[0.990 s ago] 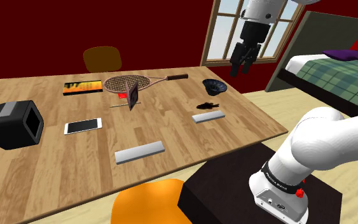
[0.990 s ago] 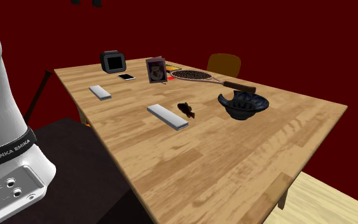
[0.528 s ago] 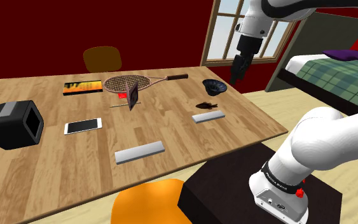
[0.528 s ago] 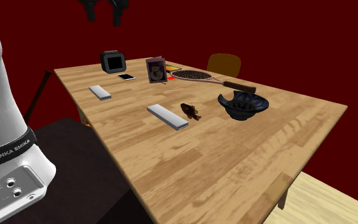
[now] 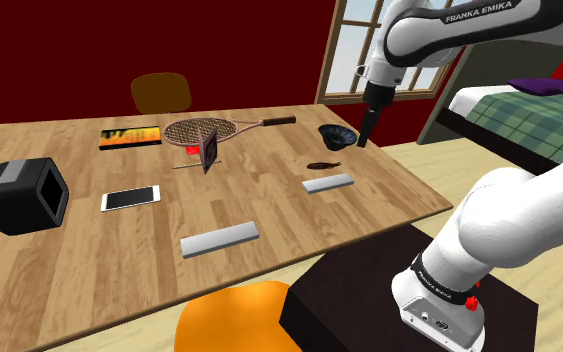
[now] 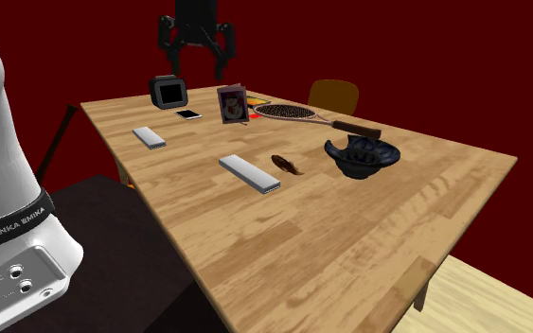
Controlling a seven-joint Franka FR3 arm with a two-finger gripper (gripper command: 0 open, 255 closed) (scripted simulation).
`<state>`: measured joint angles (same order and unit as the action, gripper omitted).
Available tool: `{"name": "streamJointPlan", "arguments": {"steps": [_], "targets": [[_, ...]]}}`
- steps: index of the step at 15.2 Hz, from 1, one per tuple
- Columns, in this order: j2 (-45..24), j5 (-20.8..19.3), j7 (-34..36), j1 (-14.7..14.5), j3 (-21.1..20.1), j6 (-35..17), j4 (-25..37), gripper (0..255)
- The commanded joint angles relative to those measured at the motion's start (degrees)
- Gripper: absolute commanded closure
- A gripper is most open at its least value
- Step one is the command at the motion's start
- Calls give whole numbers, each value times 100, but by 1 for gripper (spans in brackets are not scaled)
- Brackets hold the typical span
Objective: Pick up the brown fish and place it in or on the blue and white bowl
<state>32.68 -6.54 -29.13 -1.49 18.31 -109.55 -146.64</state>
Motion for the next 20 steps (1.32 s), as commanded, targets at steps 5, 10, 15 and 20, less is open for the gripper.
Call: {"name": "streamJointPlan", "arguments": {"steps": [5, 10, 15, 20], "targets": [[-1346, -46, -1361, -224, 666, -1050, 270, 0], [-2617, 344, -2626, -419, 1089, -1787, 720, 0], [-3981, 1100, -4002, -399, 1166, -2313, 1384, 0], [-5143, 1718, -5079, -89, 880, -2578, 2149, 0]]}}
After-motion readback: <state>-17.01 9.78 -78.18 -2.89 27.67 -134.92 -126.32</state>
